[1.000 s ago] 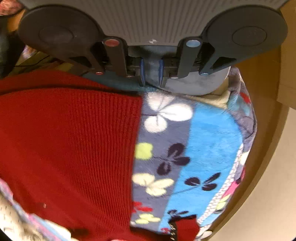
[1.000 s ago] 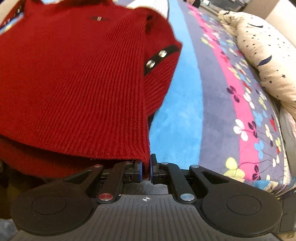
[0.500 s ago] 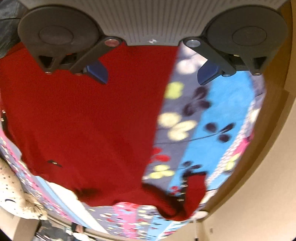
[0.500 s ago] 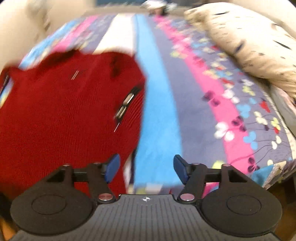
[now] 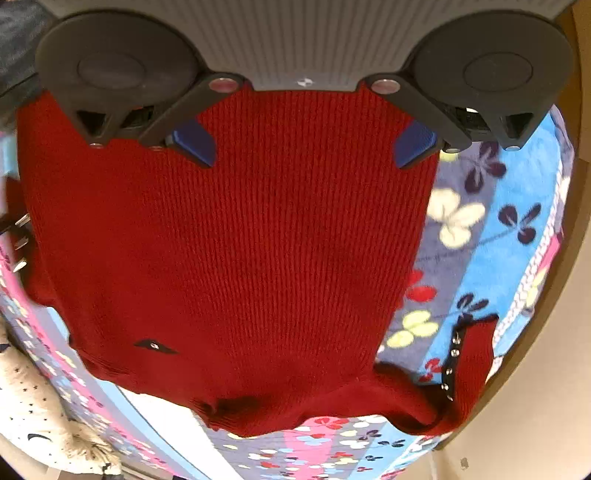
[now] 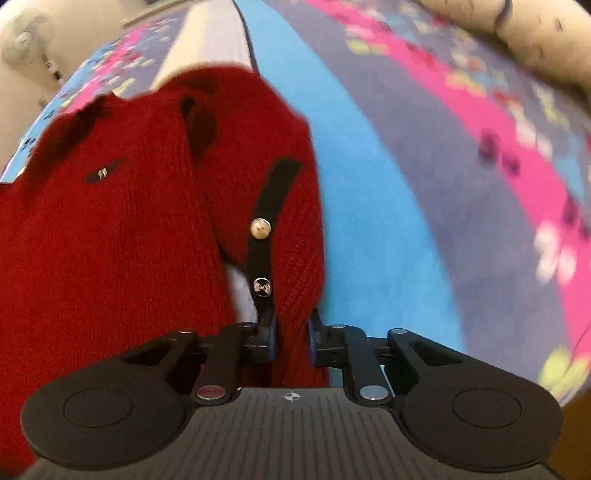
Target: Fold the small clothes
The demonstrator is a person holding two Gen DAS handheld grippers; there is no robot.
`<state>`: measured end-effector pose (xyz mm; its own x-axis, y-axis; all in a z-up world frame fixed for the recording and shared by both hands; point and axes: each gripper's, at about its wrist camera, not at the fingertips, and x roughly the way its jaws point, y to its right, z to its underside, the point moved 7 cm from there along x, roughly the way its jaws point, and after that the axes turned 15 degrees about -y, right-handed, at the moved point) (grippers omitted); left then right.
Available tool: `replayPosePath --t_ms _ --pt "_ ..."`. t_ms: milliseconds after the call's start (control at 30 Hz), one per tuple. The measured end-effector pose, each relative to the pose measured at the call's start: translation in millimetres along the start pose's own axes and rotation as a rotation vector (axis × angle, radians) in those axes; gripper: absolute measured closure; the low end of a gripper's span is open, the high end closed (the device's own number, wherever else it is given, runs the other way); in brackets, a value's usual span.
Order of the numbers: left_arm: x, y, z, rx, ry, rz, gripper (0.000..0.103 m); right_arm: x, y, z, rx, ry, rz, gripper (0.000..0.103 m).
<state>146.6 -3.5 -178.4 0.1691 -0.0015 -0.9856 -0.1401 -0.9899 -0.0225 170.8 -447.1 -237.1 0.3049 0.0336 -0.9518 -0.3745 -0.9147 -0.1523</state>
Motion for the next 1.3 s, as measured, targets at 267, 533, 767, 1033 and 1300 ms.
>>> replayPosePath --t_ms 267,533,767,1033,1300 --pt "2 5 -33 -0.06 -0.012 -0.037 0.0 -66 198 -155 0.45 0.225 0.257 0.079" --pt "16 5 -44 -0.062 -0.04 -0.056 0.0 -40 160 -107 0.359 0.248 0.135 0.023" --pt "6 -13 -73 -0.101 0.041 -0.027 0.0 -13 41 -41 0.153 0.11 -0.088 0.023" --pt "-12 -57 -172 -0.093 0.225 -0.09 0.0 -28 -98 -26 -0.033 0.117 -0.165 0.023" --pt "46 -97 -314 -0.052 0.154 -0.161 0.0 -20 -142 -28 -0.088 0.097 -0.105 0.023"
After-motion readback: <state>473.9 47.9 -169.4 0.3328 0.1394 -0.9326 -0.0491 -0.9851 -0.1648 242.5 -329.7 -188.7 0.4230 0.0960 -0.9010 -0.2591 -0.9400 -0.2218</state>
